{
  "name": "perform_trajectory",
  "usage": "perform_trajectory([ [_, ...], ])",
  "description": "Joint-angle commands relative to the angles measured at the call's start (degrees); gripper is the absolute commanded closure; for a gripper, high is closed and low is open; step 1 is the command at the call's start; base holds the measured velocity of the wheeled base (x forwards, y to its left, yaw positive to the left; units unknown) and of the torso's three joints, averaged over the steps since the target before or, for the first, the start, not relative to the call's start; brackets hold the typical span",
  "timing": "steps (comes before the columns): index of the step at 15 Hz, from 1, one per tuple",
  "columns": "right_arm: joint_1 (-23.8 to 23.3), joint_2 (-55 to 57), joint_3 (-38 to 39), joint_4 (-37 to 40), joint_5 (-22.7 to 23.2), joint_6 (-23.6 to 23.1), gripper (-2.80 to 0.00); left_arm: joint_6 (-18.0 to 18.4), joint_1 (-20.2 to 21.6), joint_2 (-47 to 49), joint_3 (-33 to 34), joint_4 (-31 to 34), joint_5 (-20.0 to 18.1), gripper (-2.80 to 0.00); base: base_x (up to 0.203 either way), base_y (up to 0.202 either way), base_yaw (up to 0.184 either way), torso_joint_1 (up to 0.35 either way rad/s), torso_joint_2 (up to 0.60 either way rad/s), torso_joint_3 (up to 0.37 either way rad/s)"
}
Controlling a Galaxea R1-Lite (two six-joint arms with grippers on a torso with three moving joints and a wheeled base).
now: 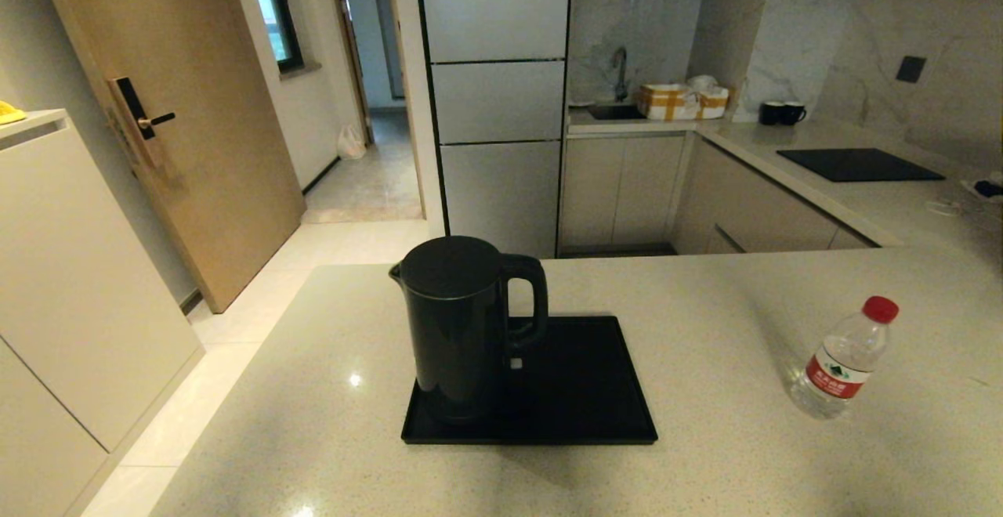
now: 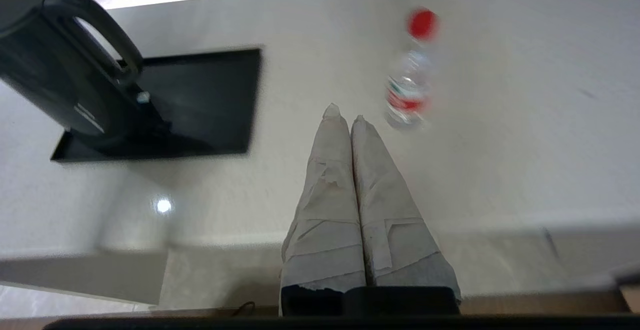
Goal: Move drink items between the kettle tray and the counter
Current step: Pick up the kettle
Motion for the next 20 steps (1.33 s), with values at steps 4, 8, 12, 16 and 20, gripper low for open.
perform_trajectory([
  [4, -3.50, -21.36, -6.58, 18.00, -2.49, -0.16, 0.00, -0.01, 0.01, -0.02, 0.00, 0.04, 0.05, 0.00, 0.000, 0.000, 0.000, 0.000, 0.00, 0.000],
  [8, -3.15, -32.90, -0.43, 16.58, -2.27, -0.87, 0.00, -0.01, 0.01, -0.02, 0.00, 0.04, 0.05, 0.00, 0.000, 0.000, 0.000, 0.000, 0.00, 0.000],
  [12, -3.09, -34.78, 17.98, -7.71, -0.62, -1.96, 0.00, -0.01, 0.01, -0.02, 0.00, 0.04, 0.05, 0.00, 0.000, 0.000, 0.000, 0.000, 0.00, 0.000],
  [16, -3.05, -34.94, 46.20, -34.85, 3.34, -4.66, 0.00, -0.01, 0.01, -0.02, -0.02, 0.04, 0.02, 0.00, 0.000, 0.000, 0.000, 0.000, 0.00, 0.000],
  [20, -3.01, -34.91, 48.09, -29.69, 1.26, -6.36, 0.00, -0.01, 0.01, -0.02, 0.00, 0.04, 0.03, 0.00, 0.000, 0.000, 0.000, 0.000, 0.00, 0.000],
])
